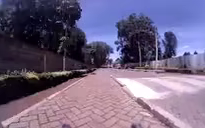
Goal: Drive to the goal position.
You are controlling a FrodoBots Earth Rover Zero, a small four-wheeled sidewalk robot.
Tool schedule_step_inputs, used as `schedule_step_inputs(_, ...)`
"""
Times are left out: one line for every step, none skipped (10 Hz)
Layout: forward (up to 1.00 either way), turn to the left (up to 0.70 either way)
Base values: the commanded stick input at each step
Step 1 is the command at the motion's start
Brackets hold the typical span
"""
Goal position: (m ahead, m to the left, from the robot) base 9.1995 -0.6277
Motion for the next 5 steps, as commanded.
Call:
schedule_step_inputs(0.7, 0.0)
schedule_step_inputs(0.7, 0.0)
schedule_step_inputs(0.7, 0.0)
schedule_step_inputs(0.7, 0.0)
schedule_step_inputs(0.7, 0.0)
